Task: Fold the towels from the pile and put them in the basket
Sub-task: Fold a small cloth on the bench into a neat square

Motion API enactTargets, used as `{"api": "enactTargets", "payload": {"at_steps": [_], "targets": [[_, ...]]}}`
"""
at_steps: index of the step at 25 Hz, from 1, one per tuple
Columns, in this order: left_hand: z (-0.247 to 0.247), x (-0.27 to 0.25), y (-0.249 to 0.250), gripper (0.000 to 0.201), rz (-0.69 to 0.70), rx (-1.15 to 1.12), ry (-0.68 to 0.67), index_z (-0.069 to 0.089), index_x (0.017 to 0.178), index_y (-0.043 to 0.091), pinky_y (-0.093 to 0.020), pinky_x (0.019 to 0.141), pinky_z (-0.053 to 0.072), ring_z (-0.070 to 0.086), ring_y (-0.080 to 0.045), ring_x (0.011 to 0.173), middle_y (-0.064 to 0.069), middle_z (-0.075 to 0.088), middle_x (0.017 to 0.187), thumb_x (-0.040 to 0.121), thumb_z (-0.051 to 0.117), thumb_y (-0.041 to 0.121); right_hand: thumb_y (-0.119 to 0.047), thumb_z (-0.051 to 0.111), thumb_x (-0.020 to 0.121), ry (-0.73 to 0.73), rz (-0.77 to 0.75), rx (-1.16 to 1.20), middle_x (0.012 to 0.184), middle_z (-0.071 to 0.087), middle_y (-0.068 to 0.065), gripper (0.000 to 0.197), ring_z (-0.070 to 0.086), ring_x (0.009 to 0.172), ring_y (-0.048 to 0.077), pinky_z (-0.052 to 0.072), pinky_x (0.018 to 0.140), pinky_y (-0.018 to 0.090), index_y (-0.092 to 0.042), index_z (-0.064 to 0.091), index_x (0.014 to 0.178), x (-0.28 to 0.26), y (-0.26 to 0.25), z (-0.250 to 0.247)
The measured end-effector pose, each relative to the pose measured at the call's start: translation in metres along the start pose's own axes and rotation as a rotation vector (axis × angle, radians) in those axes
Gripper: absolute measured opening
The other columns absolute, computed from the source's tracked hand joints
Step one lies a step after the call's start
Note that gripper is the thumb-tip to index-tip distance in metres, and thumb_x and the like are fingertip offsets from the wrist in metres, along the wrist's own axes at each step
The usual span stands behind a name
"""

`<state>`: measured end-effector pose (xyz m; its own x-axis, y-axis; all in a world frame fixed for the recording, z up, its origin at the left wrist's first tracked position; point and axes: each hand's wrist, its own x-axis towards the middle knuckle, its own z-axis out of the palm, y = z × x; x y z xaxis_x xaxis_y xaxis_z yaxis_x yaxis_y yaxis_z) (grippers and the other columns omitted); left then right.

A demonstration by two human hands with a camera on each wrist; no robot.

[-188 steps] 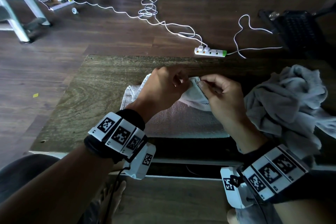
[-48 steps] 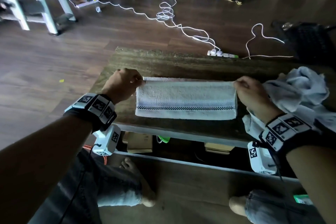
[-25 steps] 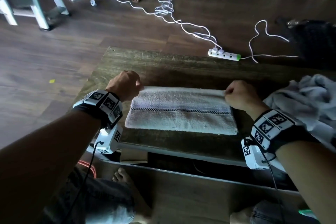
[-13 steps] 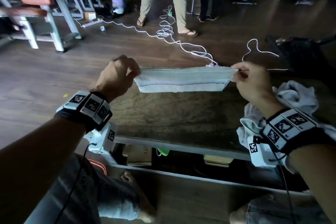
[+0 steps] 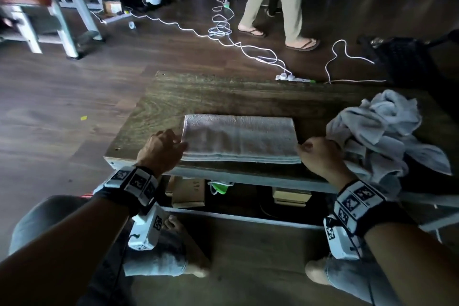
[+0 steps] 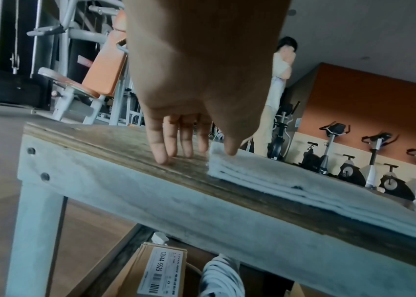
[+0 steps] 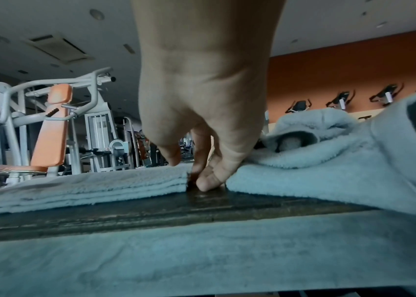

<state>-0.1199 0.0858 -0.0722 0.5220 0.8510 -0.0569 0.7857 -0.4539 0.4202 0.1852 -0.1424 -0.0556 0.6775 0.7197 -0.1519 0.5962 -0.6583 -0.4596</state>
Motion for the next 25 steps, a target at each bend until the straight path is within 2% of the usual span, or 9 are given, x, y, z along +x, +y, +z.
{"api": "enactTargets", "payload": {"at_steps": [3,7,10,14,18,20,22,23,25], "targets": [[-0.002,-0.002,0.014,0.040,-0.072,0.009,0.017,0.061,0.071,0.018,-0.043,0.079,0.056,0.063,-0.030,0.084,-0.009,0.066,0.087,0.083,0.059,0.056,-0.030,0.062,0.094,0.041,0.051,0.035,0.068,0.068,0.014,0.035,0.056,0.057,0.019,0.036,0.050,0.022,-0.002,0.069,0.074,-0.002,-0.006,0.003],[-0.009,-0.004,0.020,0.044,-0.154,-0.043,0.053,0.066,0.075,0.015,-0.040,0.076,0.056,0.066,-0.031,0.082,-0.011,0.069,0.085,0.079,0.063,0.059,-0.024,0.061,0.093,0.091,0.062,0.040,0.068,0.067,0.010,0.029,0.061,0.065,0.021,0.043,0.058,0.027,-0.005,0.067,0.073,-0.005,-0.008,-0.001],[-0.017,-0.006,0.015,0.042,-0.169,-0.148,0.090,0.065,0.062,0.017,-0.032,0.071,0.054,0.067,-0.025,0.073,-0.006,0.069,0.071,0.074,0.071,0.056,-0.025,0.063,0.094,0.129,0.014,0.083,0.069,0.067,0.010,0.028,0.064,0.069,0.025,0.048,0.064,0.032,-0.007,0.065,0.072,-0.008,-0.003,-0.007],[-0.016,-0.012,0.012,0.044,-0.143,-0.148,0.027,0.062,0.051,0.015,-0.029,0.065,0.053,0.065,-0.021,0.062,-0.001,0.064,0.056,0.072,0.076,0.051,-0.024,0.070,0.090,0.125,-0.005,0.107,0.069,0.067,0.006,0.023,0.060,0.066,0.018,0.040,0.062,0.026,-0.015,0.063,0.070,-0.017,0.003,-0.005],[-0.005,-0.015,0.012,0.039,-0.153,-0.126,-0.003,0.062,0.051,0.013,-0.031,0.067,0.057,0.070,-0.025,0.066,-0.006,0.067,0.059,0.067,0.074,0.047,-0.023,0.074,0.087,0.151,-0.022,0.137,0.070,0.067,0.007,0.019,0.064,0.071,0.022,0.040,0.064,0.026,-0.012,0.065,0.074,-0.013,0.016,0.008],[-0.005,-0.015,0.011,0.029,-0.146,-0.119,-0.019,0.064,0.057,0.012,-0.032,0.067,0.057,0.071,-0.028,0.071,-0.010,0.069,0.065,0.071,0.075,0.035,-0.023,0.075,0.086,0.141,-0.021,0.163,0.071,0.067,0.007,0.018,0.066,0.072,0.023,0.042,0.062,0.026,-0.012,0.065,0.077,-0.010,0.020,0.010],[-0.007,-0.017,0.015,0.020,-0.095,-0.077,0.033,0.066,0.079,0.012,-0.037,0.070,0.057,0.068,-0.030,0.079,-0.012,0.069,0.084,0.075,0.074,0.030,-0.028,0.072,0.089,0.192,-0.047,0.133,0.075,0.066,0.007,0.020,0.065,0.074,0.024,0.042,0.061,0.027,-0.010,0.063,0.085,-0.012,0.018,0.011],[-0.007,-0.018,0.020,0.027,-0.032,-0.053,0.110,0.062,0.094,0.011,-0.039,0.071,0.057,0.064,-0.030,0.083,-0.012,0.064,0.097,0.077,0.072,0.029,-0.033,0.067,0.092,0.270,-0.098,0.082,0.080,0.066,0.006,0.023,0.063,0.076,0.023,0.042,0.062,0.028,-0.011,0.062,0.092,-0.016,0.013,0.012],[-0.001,-0.020,0.034,0.038,0.199,-0.055,0.234,0.052,0.115,0.014,-0.041,0.071,0.056,0.058,-0.026,0.093,-0.011,0.048,0.120,0.082,0.068,0.026,-0.040,0.052,0.098,0.359,-0.331,-0.044,0.102,0.065,0.004,0.030,0.061,0.091,0.022,0.046,0.070,0.030,-0.014,0.060,0.111,-0.025,-0.005,0.019]]}}
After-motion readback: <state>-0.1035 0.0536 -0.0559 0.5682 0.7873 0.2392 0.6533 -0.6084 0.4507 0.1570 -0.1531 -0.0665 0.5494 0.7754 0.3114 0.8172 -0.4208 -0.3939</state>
